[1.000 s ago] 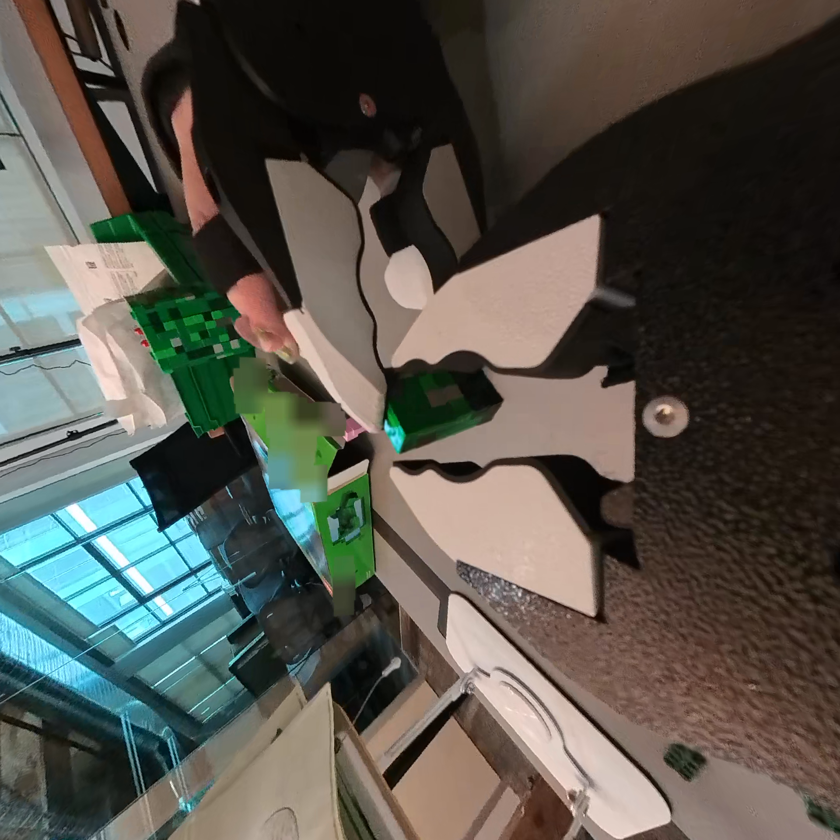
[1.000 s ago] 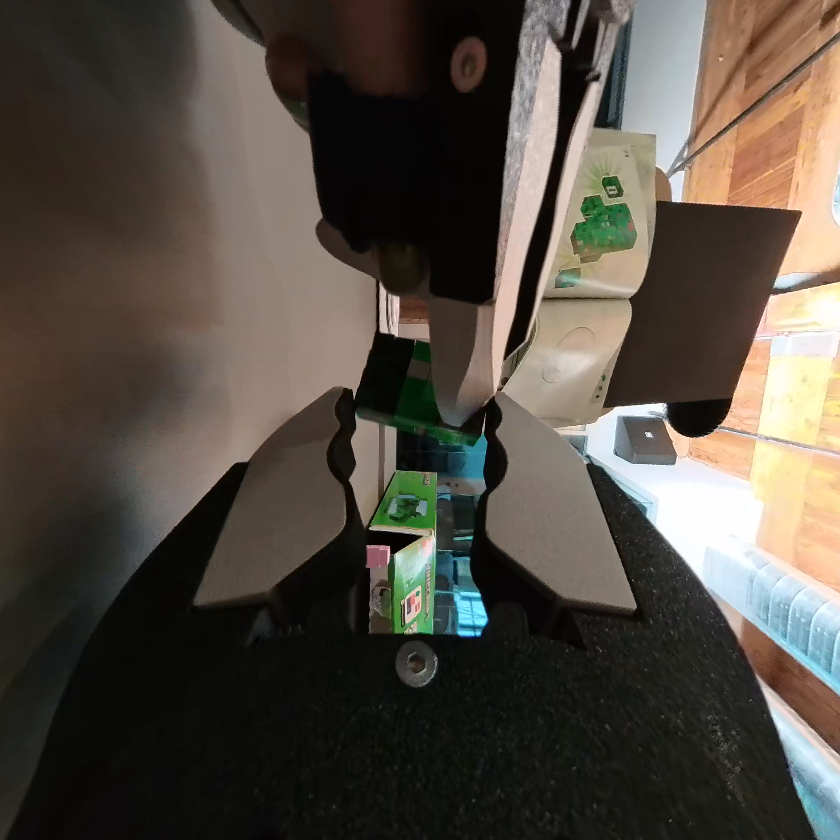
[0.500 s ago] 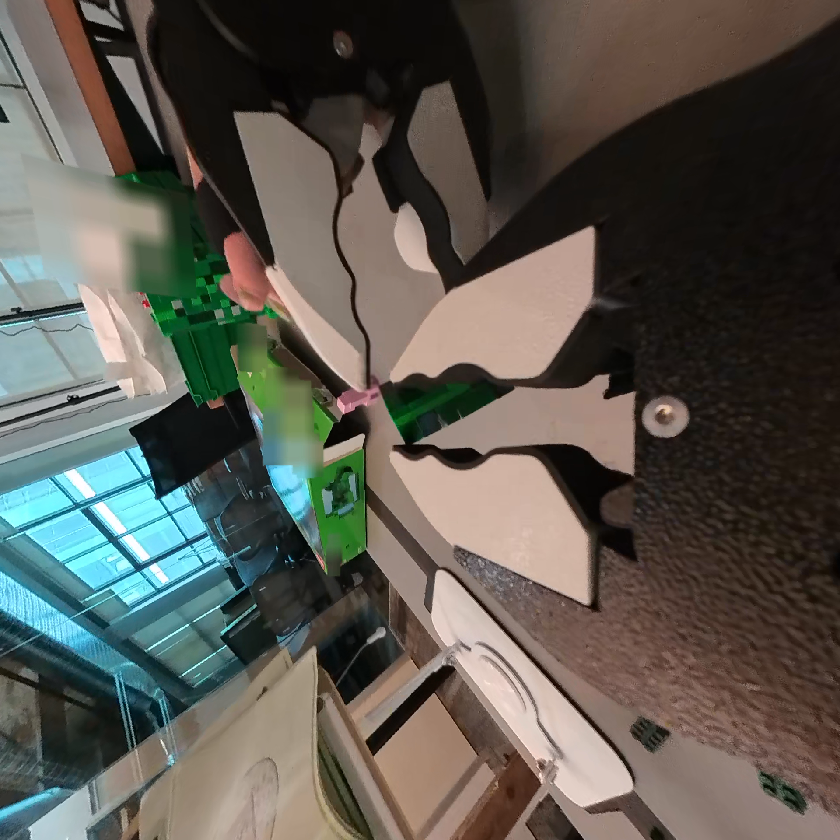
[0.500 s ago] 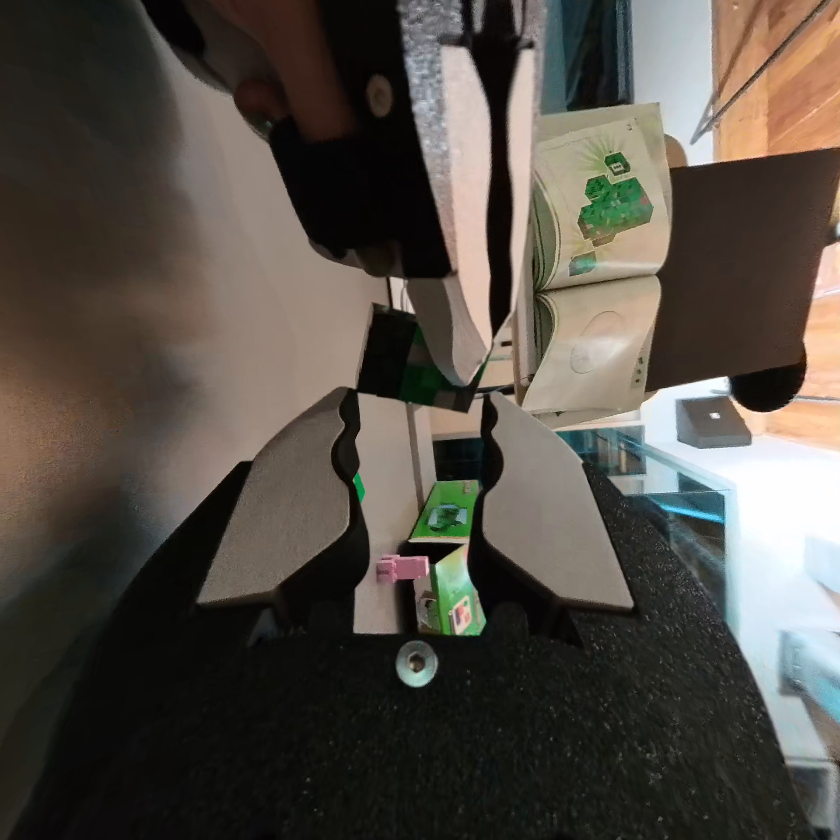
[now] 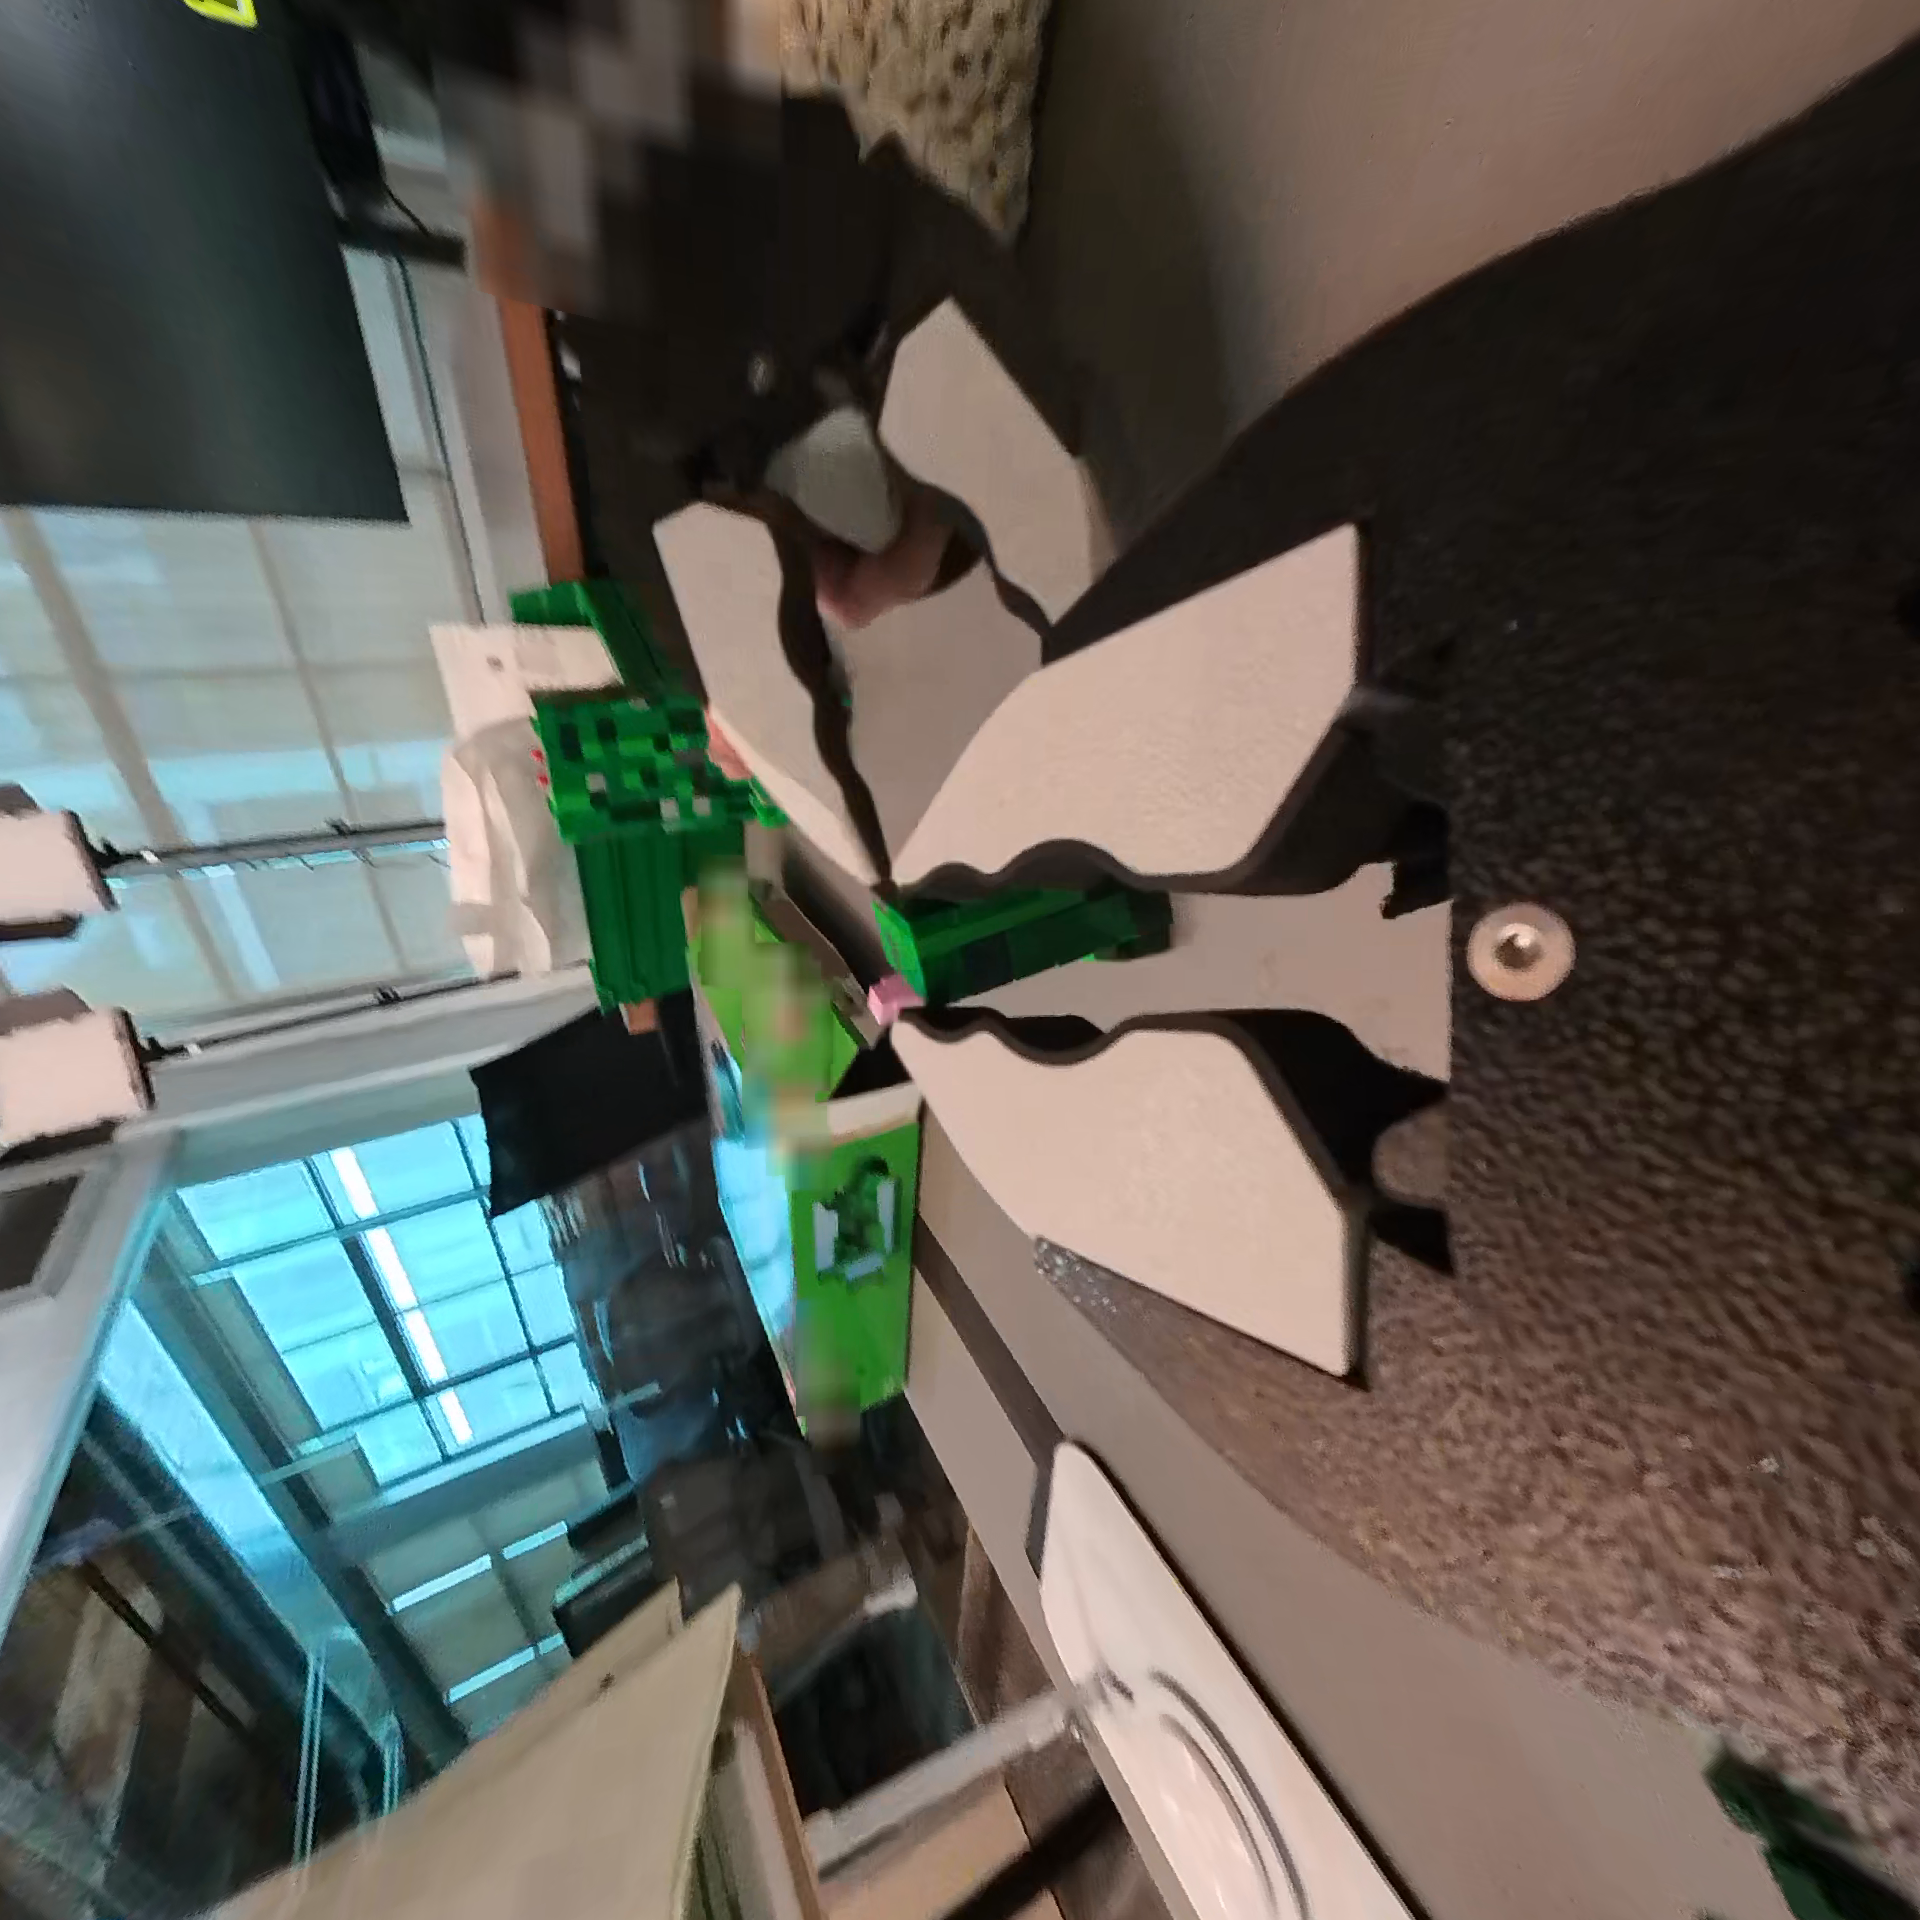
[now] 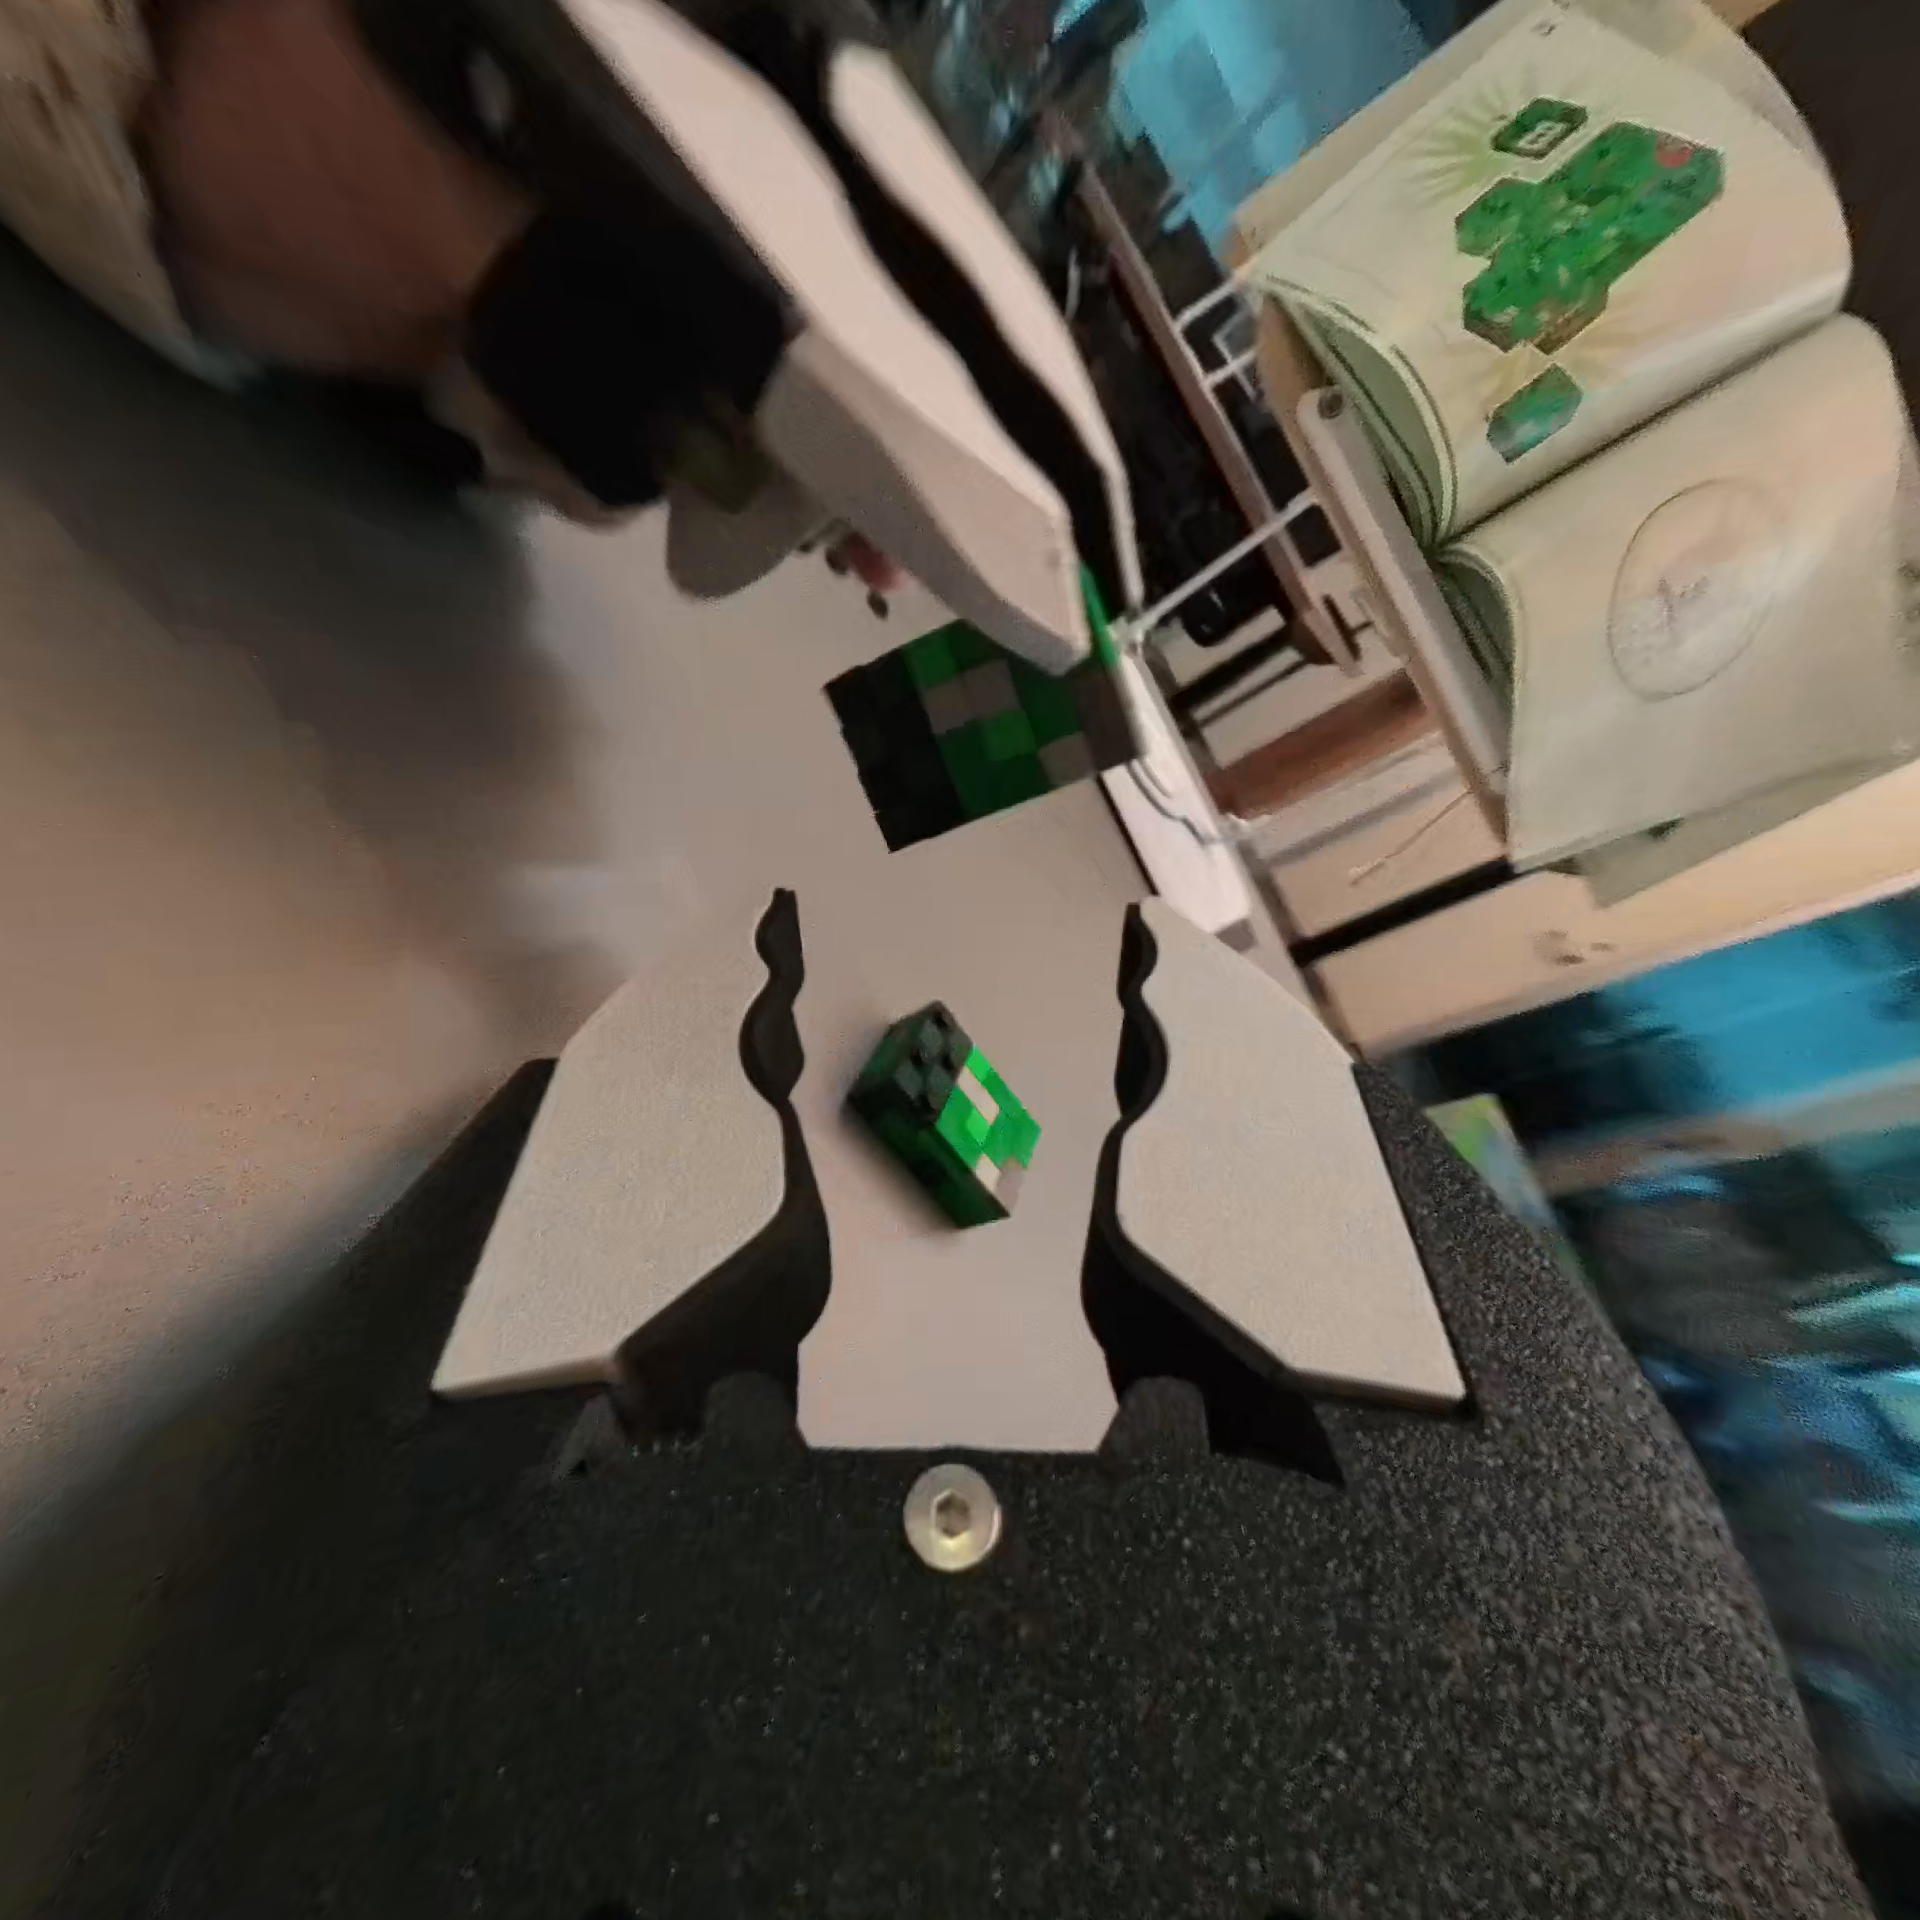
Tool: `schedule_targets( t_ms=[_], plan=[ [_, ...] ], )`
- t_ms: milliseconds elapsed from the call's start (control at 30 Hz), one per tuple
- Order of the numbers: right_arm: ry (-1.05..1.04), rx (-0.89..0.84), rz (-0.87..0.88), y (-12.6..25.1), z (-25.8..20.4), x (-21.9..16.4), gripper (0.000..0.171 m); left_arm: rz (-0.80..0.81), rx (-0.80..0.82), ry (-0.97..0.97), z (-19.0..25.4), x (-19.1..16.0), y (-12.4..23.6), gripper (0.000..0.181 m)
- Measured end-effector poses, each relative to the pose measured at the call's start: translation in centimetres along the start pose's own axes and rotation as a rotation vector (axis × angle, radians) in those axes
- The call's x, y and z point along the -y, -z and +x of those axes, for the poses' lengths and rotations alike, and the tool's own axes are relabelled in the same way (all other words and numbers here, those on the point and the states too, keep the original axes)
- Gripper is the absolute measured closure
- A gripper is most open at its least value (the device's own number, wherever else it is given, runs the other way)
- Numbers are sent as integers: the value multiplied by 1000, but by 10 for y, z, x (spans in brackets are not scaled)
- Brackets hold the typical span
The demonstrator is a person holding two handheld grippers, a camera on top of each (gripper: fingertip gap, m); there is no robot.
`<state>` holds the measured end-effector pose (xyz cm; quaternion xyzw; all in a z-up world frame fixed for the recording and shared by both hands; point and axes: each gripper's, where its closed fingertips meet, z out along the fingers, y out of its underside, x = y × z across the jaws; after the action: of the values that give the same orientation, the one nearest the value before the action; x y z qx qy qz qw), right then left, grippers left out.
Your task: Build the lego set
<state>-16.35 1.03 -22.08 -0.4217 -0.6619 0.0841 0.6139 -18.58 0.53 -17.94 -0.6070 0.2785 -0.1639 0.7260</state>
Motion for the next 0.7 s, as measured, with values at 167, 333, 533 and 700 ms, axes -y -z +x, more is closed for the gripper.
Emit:
schedule_targets(
  t_ms=[167,333,533,700],
  plan=[
    [-174,71,192,18,9,17,114,71,-181,139,15,10,3,162],
    [-275,178,332,26,0,42,113,124,-396,433,23,19,9,162],
    [-734,449,402,30,-3,55,127,170,-502,456,31,26,17,162],
    [-941,602,423,33,-4,56,147,161,-516,421,36,26,17,163]
  ],
)
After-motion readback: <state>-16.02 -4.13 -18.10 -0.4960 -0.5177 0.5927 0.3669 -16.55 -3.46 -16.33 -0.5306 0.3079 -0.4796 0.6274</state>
